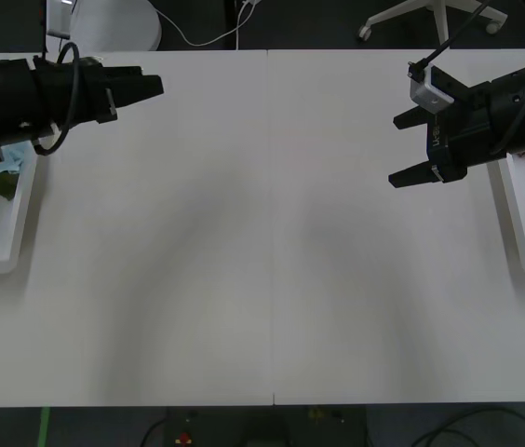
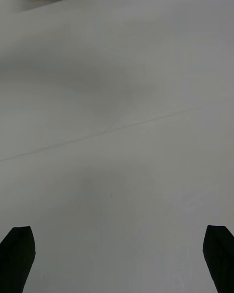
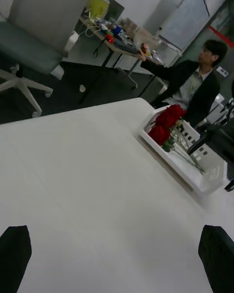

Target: Put the red flowers into the right box and the blue flowers into the left box

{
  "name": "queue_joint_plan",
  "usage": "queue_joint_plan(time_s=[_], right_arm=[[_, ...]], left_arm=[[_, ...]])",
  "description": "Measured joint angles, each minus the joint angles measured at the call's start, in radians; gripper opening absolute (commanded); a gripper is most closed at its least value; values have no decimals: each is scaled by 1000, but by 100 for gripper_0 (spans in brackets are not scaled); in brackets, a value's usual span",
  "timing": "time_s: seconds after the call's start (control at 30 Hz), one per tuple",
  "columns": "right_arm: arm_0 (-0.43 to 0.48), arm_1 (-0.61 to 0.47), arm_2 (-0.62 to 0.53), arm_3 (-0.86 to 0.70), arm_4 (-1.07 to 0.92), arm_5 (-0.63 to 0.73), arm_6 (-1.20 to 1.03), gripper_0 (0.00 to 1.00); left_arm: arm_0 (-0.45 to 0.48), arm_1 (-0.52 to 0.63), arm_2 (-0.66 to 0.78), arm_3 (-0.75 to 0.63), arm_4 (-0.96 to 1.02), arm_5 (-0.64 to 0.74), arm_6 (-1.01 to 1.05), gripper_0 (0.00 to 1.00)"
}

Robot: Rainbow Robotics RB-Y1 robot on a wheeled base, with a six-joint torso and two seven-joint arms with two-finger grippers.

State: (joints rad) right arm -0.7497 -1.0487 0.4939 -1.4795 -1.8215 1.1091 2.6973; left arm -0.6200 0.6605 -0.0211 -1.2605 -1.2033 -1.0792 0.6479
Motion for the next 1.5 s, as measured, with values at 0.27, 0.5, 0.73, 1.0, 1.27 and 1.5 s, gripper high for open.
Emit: queue_joint_plan(time_s=[0.27, 0.5, 0.73, 1.0, 1.27, 1.5], right_arm=[[0, 0, 0, 0, 0, 0, 0, 100], [0, 0, 0, 0, 0, 0, 0, 100], [-1, 0, 0, 0, 0, 0, 0, 100], [-1, 0, 0, 1, 0, 0, 0, 100], [-1, 0, 0, 1, 0, 0, 0, 100], [-1, 0, 0, 1, 0, 0, 0, 100]], left_arm=[[-89, 0, -12, 139, 36, 34, -723, 100], [-129, 21, -128, 236, 329, 308, -1360, 100], [-247, 236, -747, 228, 1129, 634, -1830, 100], [-381, 493, -1110, -52, 1599, 1017, -2211, 100], [-381, 561, -1056, -295, 1792, 1434, -2249, 100], [-382, 514, -939, -299, 2062, 1846, -2356, 100]])
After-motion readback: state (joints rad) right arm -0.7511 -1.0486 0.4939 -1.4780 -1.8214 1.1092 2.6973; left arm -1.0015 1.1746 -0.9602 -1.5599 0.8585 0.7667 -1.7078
